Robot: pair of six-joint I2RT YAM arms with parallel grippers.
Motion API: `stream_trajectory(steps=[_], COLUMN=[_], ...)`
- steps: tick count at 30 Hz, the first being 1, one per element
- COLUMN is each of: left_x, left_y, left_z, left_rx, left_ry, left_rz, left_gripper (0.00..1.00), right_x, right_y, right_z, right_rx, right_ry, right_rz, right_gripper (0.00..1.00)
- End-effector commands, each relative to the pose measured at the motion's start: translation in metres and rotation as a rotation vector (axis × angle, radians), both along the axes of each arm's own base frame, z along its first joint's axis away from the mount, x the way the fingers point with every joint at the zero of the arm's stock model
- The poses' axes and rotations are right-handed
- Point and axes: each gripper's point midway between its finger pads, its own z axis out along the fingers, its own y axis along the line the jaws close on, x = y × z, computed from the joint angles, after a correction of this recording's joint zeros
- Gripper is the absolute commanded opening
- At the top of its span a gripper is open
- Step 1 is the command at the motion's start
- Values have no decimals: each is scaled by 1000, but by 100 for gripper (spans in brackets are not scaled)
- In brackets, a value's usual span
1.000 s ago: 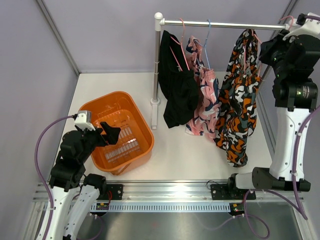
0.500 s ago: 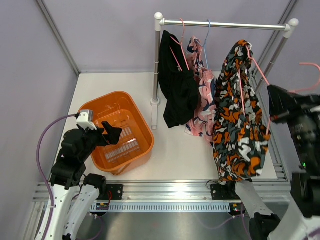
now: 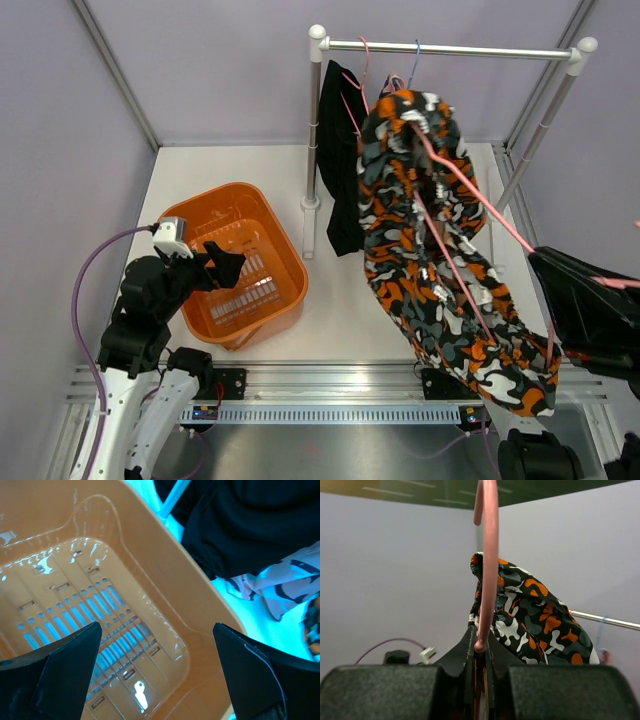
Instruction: Remove the shorts from the hanger
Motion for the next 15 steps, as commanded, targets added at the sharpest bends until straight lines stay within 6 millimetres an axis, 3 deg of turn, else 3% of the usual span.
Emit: stream_trajectory(steps=[1,8,13,14,15], left_x=[3,8,14,18,19], left_y=[-13,-20,-29,-31,-32], left_z=[61,108,124,128,128], left_rx=[-59,-89,-142,-148,-153], left_ry=[-161,-224,-236,-242,-238], left_rz=[-64,-94,-122,-126,-128], left_gripper=[99,99,99,99,99], right_x=[54,119,169,172,187], right_y=[28,32,30,37,41], right_z=[-10,-58,-102,-109,-114], right_rx=[-65,-48,-48,-60,-50], right_ry=[161,364,489,507,532], right_rz=[264,366,368,394,379], right_gripper=[0,0,0,0,0])
